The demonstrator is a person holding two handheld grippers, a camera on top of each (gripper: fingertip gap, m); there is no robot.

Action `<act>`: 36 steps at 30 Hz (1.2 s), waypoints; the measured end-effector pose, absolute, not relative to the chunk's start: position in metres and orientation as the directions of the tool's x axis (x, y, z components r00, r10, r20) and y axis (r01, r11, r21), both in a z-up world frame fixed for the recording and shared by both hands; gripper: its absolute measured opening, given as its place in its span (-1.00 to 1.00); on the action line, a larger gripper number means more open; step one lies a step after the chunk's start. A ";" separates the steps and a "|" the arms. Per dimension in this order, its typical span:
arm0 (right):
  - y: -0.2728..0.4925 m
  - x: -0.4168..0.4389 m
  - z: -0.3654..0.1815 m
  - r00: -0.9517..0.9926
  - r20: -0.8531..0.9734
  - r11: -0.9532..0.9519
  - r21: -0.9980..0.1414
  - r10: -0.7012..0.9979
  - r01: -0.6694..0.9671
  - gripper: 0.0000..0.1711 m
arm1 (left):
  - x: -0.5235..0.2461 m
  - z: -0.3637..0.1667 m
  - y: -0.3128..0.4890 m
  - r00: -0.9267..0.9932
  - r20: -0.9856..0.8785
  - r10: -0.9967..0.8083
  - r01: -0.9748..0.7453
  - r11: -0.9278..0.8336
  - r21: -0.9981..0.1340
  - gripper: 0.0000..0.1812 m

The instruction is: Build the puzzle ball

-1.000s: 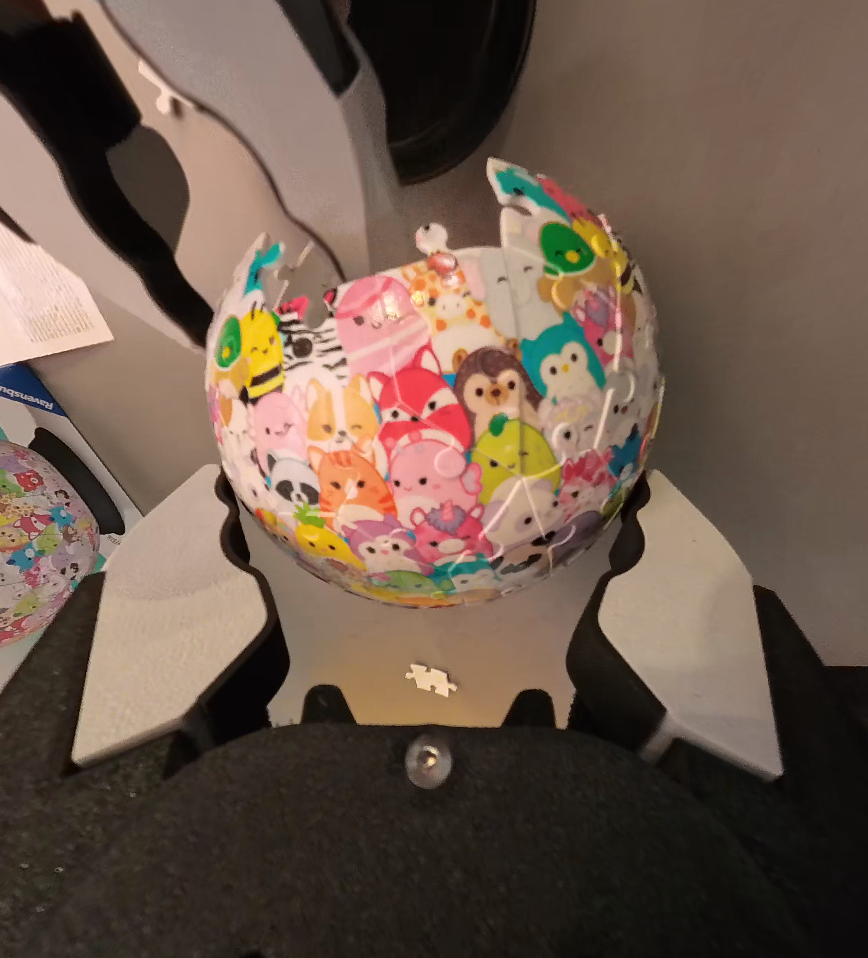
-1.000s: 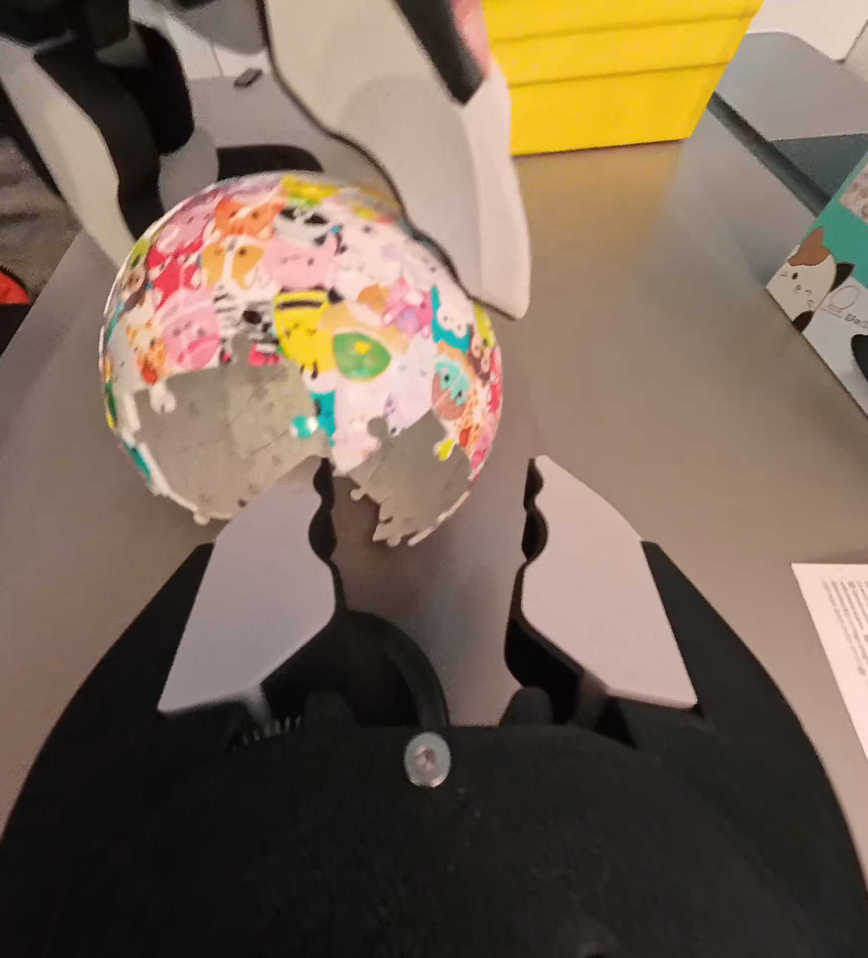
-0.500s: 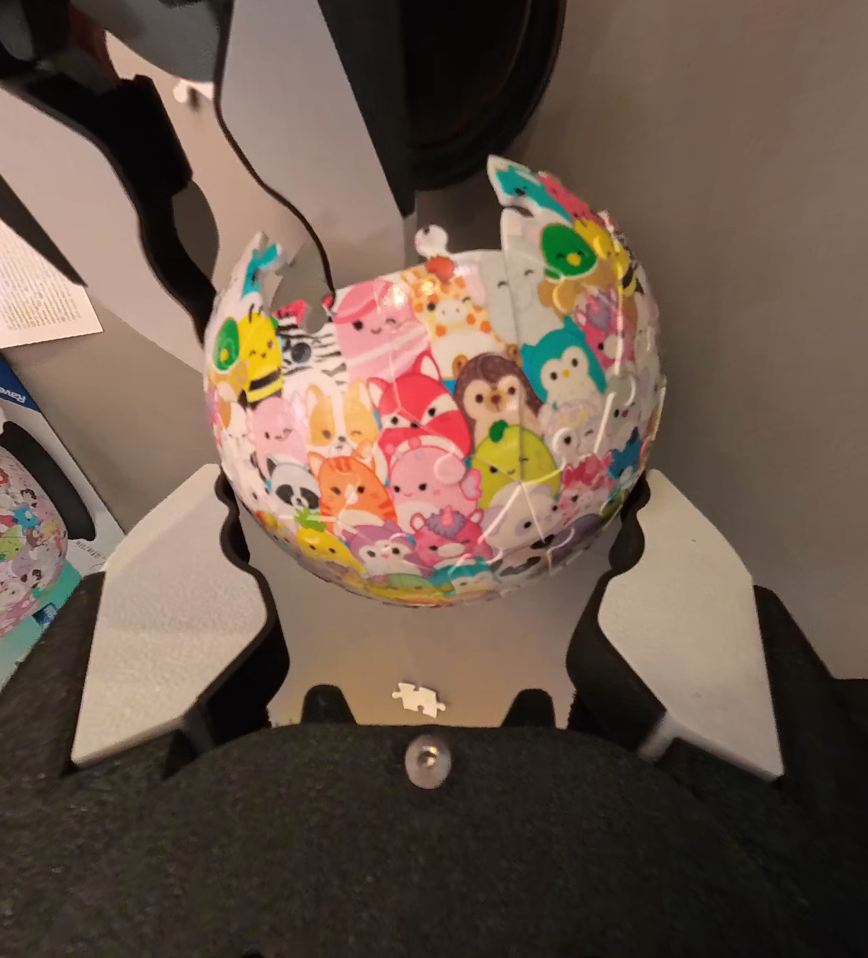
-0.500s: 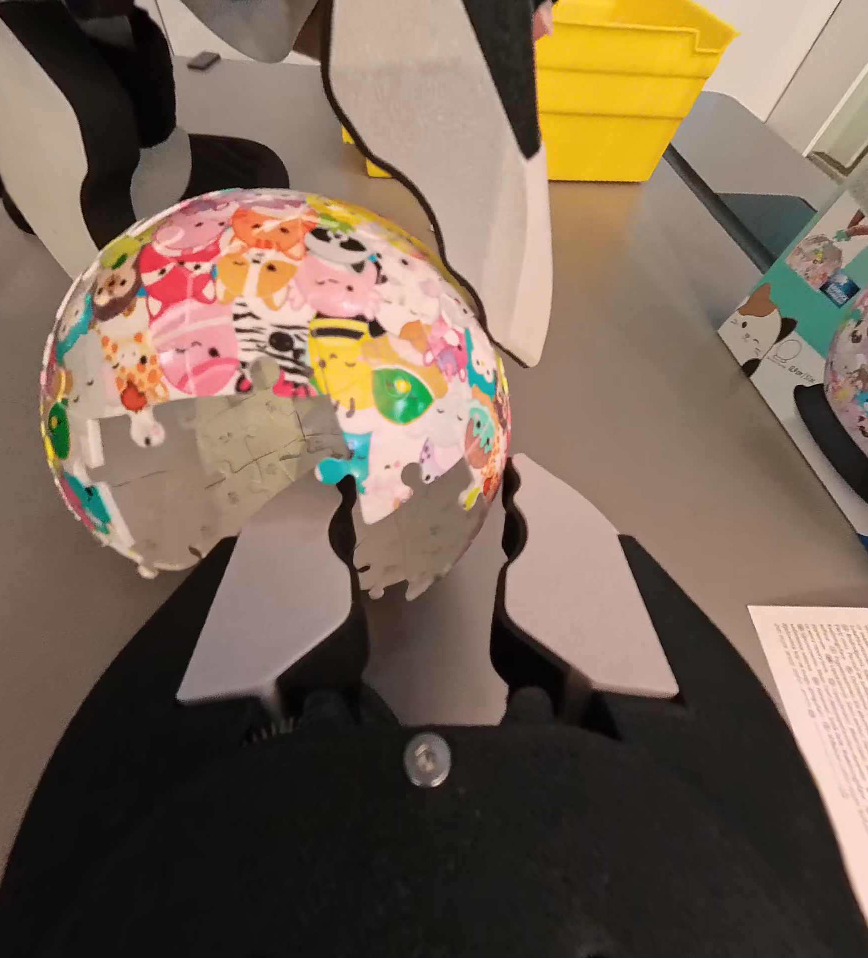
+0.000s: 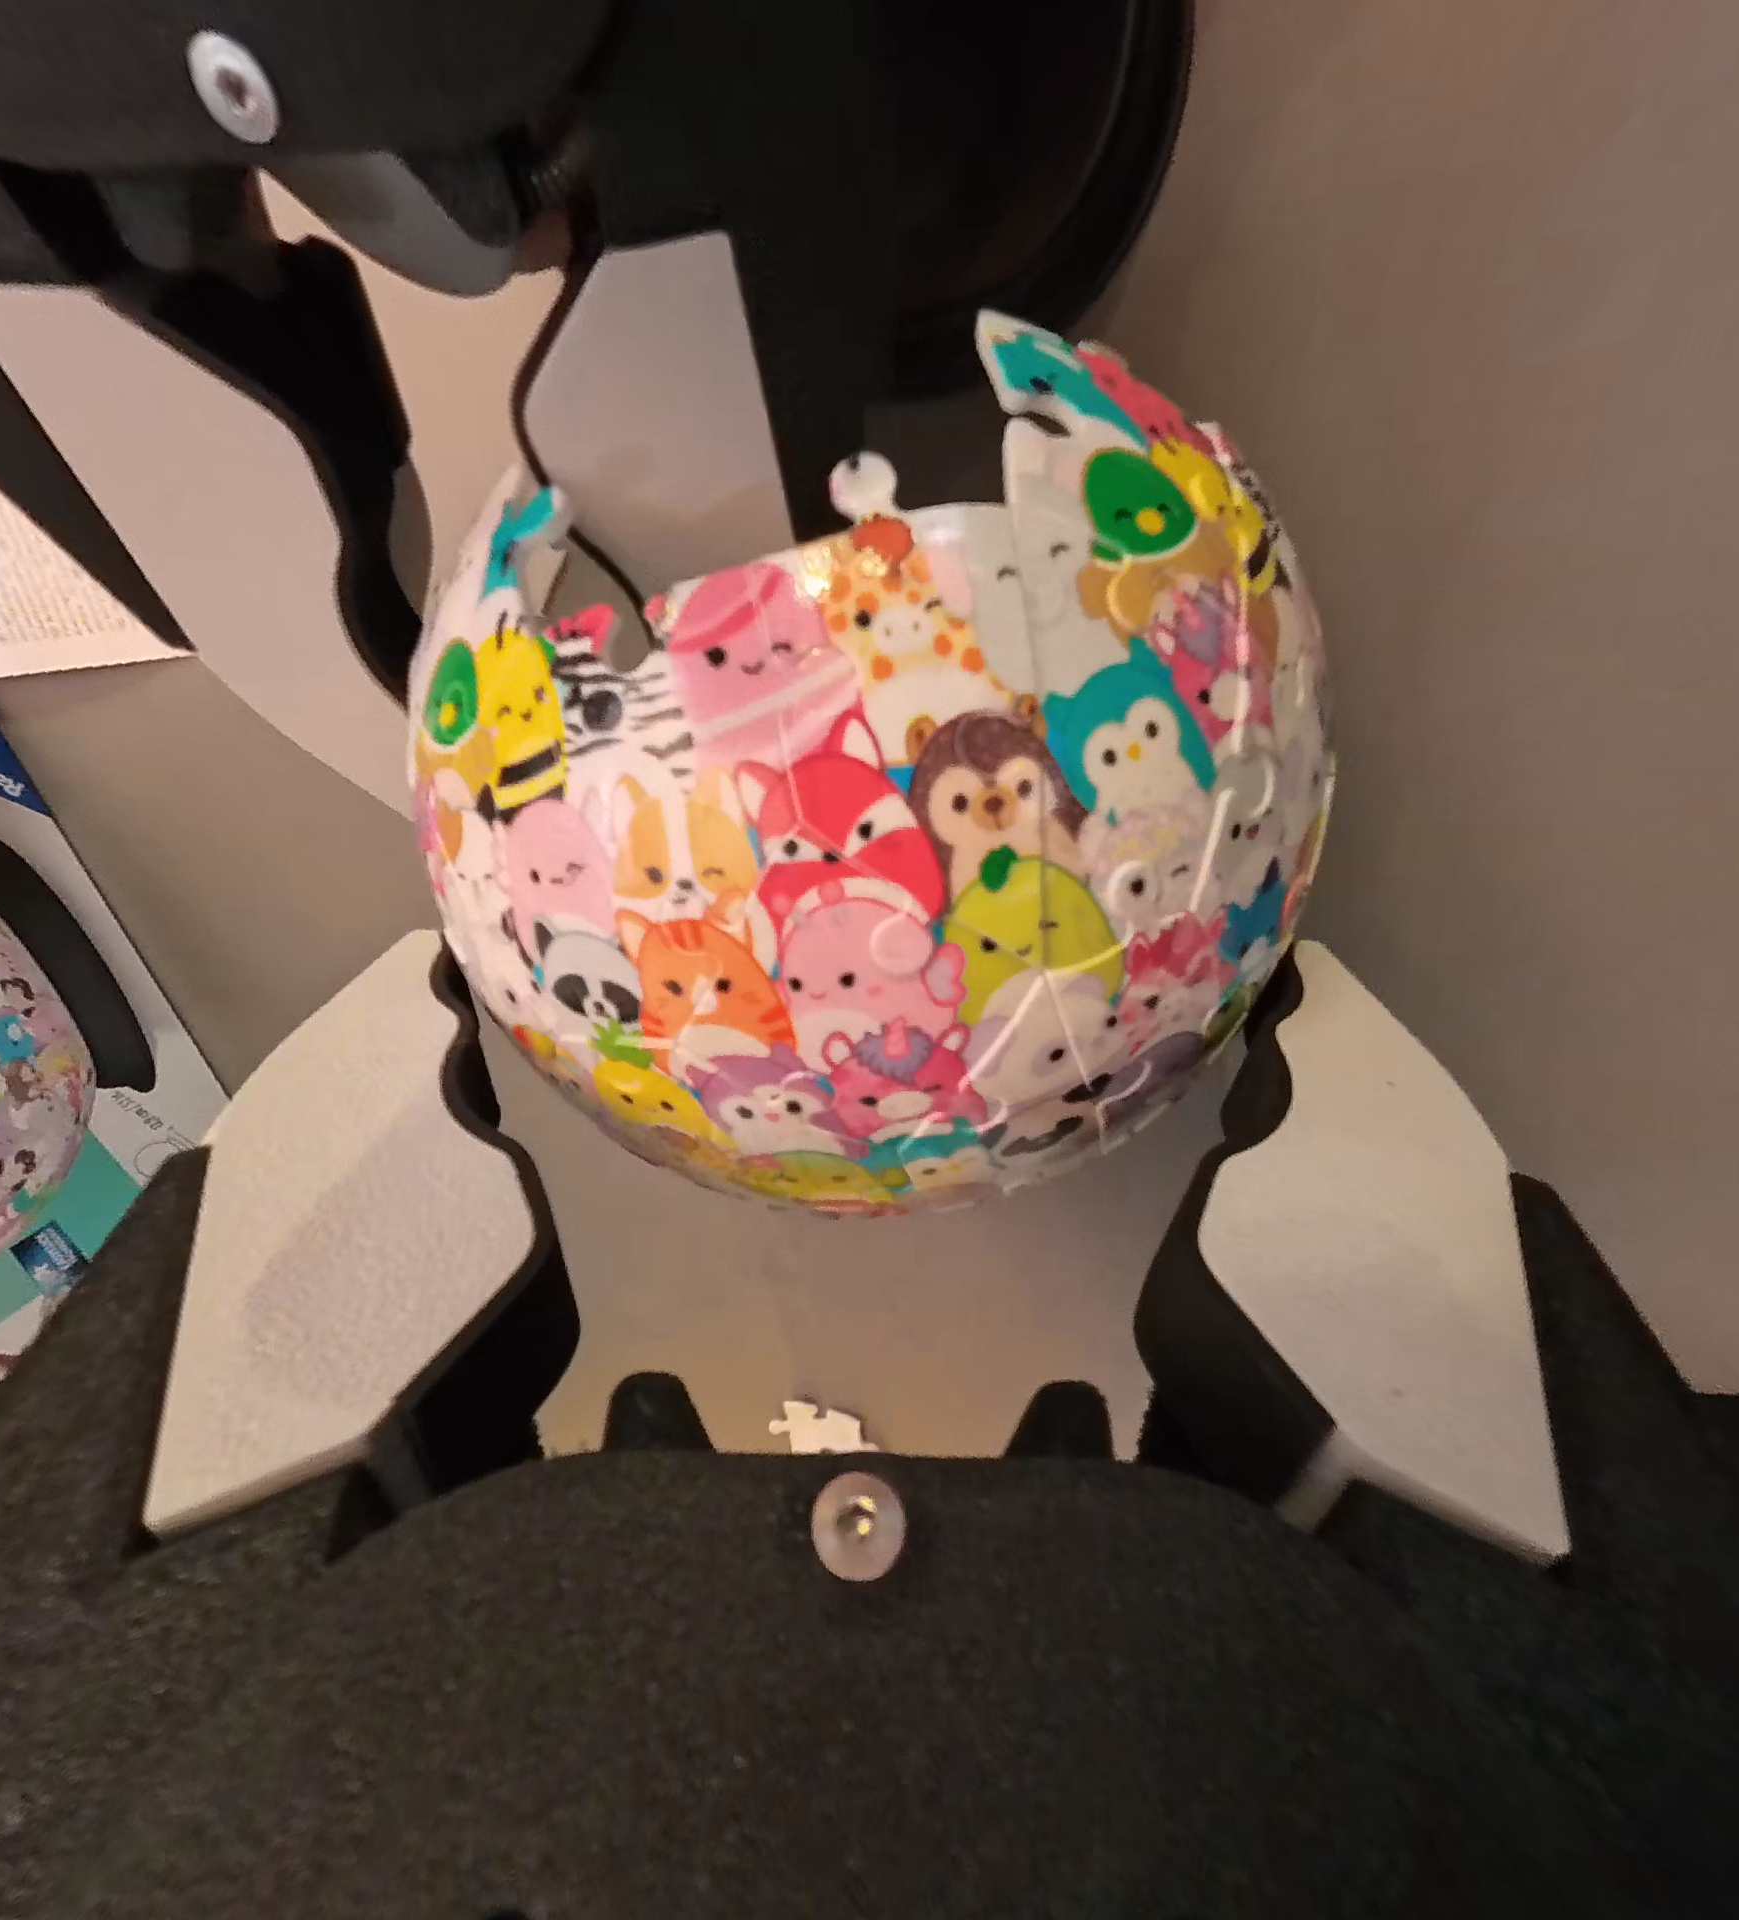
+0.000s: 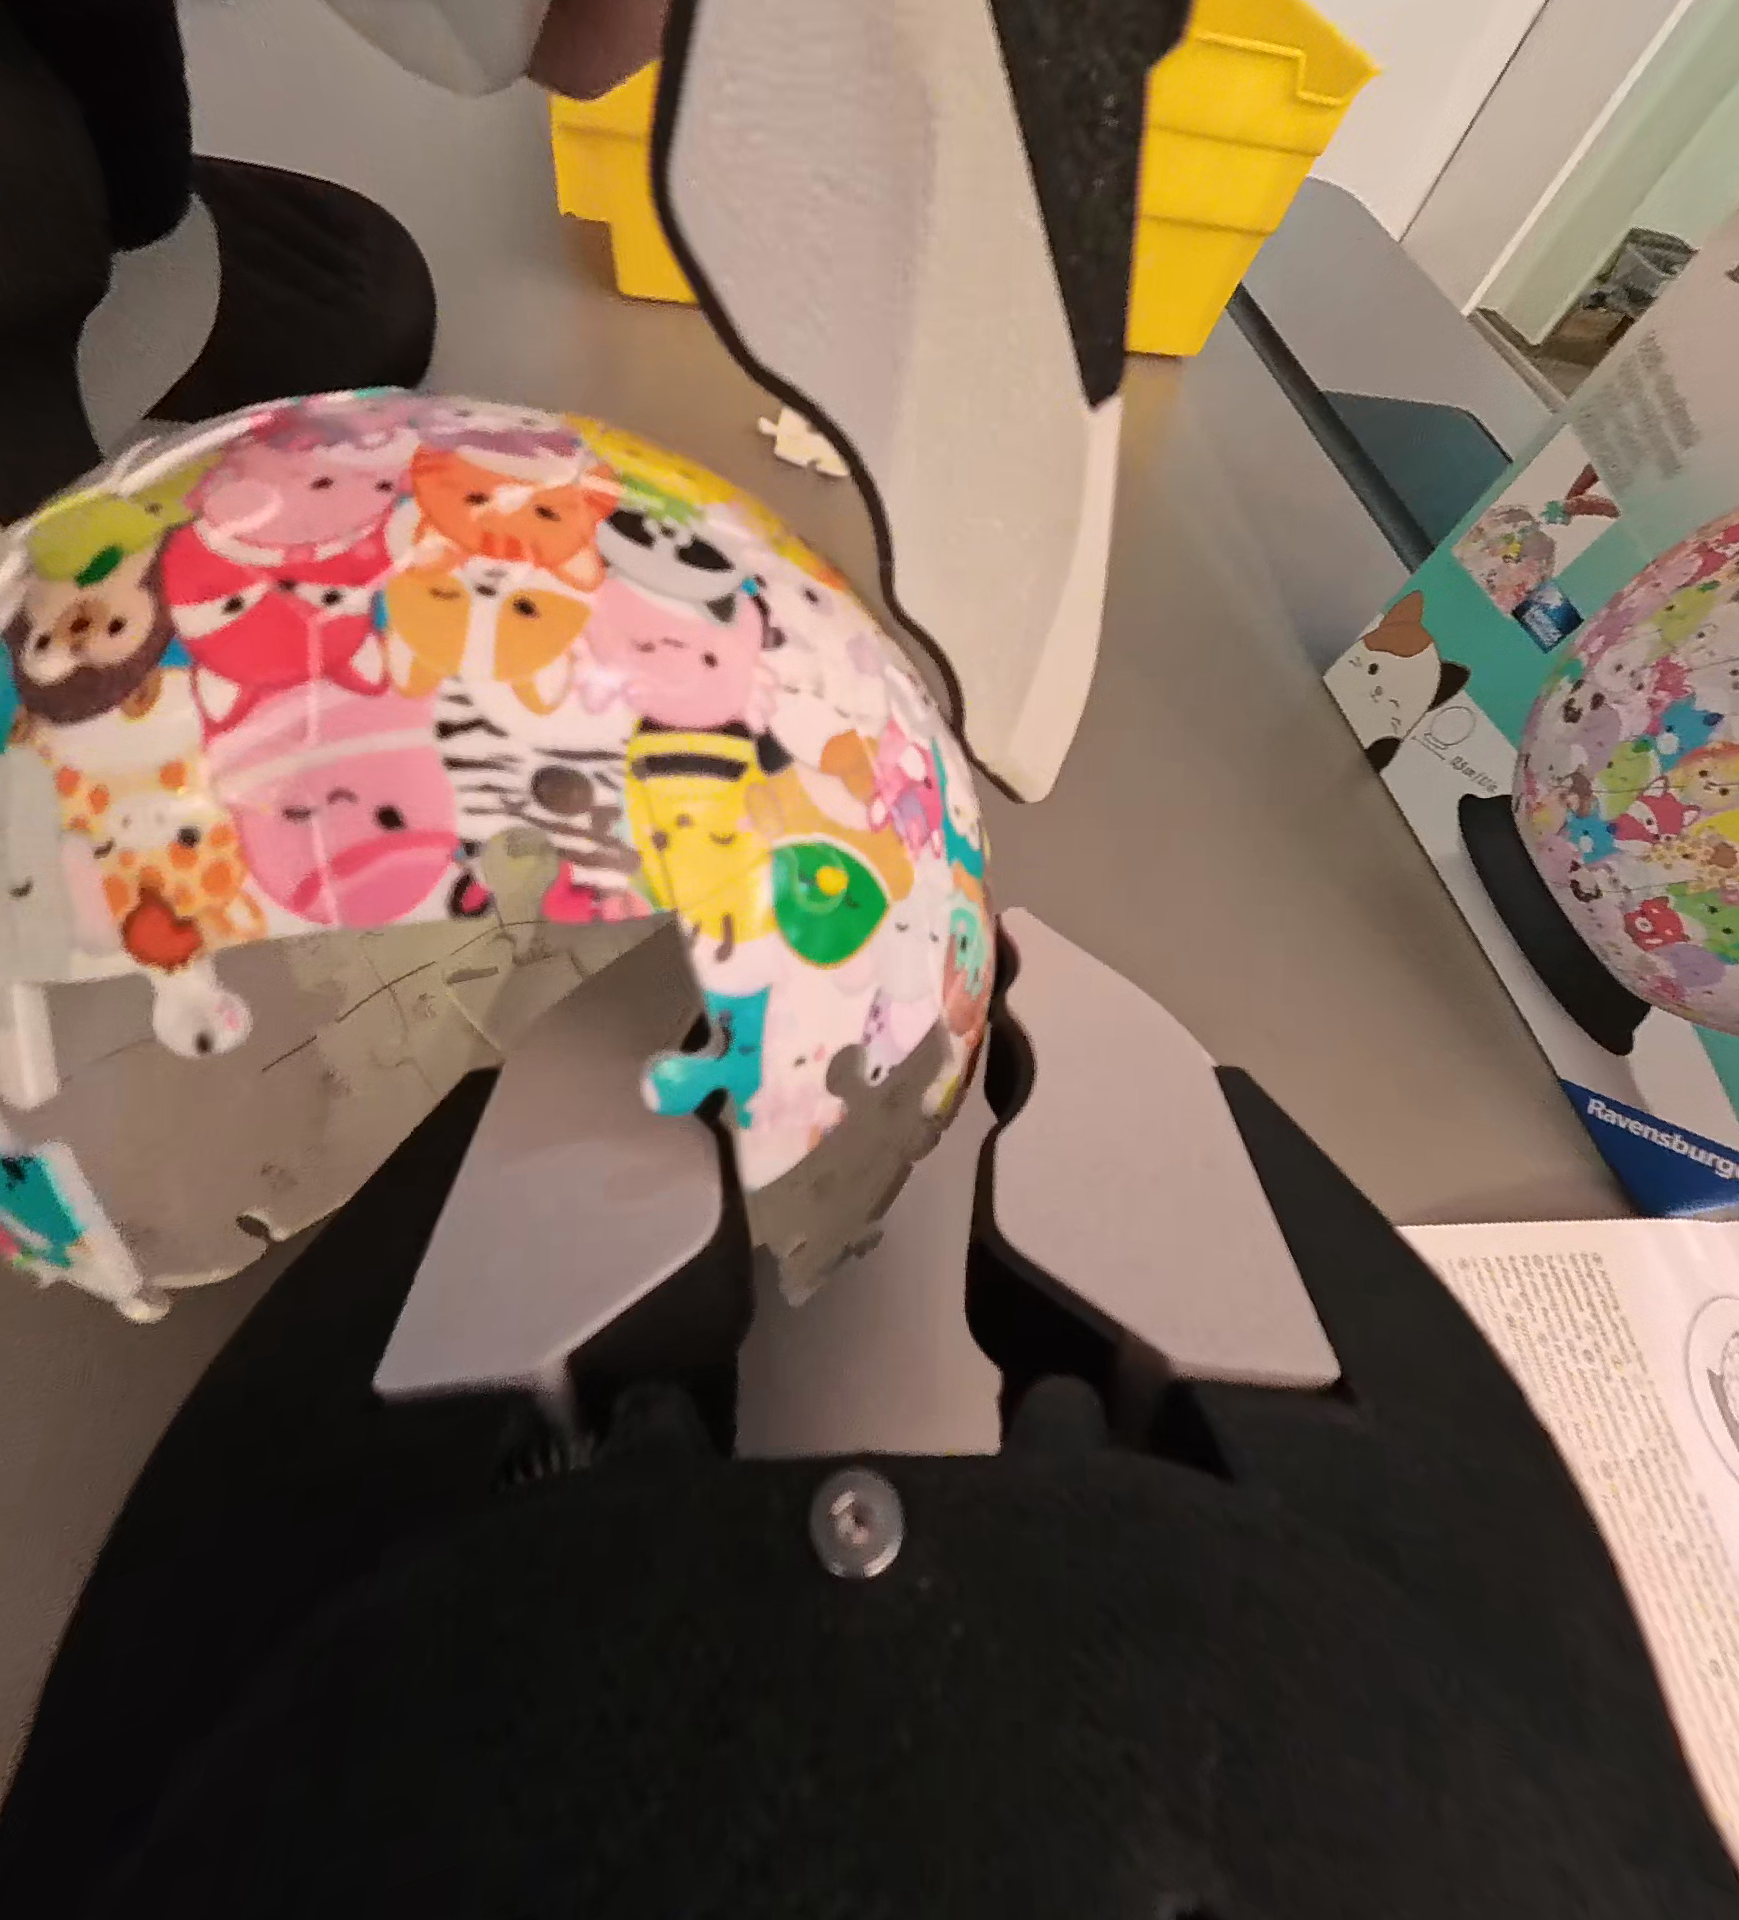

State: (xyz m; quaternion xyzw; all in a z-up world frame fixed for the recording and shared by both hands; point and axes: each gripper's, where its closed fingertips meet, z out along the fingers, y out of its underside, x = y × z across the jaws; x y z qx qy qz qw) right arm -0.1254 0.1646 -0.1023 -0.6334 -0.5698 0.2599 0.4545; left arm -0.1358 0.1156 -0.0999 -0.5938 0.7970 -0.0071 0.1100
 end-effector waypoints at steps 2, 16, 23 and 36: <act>0.167 -0.124 -0.101 0.232 0.172 0.043 -0.880 0.957 0.474 -0.52 | -0.135 -0.100 0.116 -0.269 -0.173 -0.947 -0.944 0.295 -0.149 0.51; 0.171 -0.122 -0.100 0.263 0.175 0.039 -0.890 0.949 0.453 -0.63 | -0.133 -0.100 0.116 -0.272 -0.179 -0.945 -0.939 0.302 -0.165 0.51; 0.176 -0.119 -0.098 0.288 0.152 0.011 -0.899 0.945 0.438 -0.75 | -0.135 -0.100 0.118 -0.262 -0.180 -0.948 -0.941 0.292 -0.170 0.51; 0.177 -0.116 -0.096 0.287 0.022 -0.087 -0.928 0.958 0.362 -0.83 | -0.134 -0.102 0.119 -0.267 -0.185 -0.946 -0.940 0.298 -0.168 0.52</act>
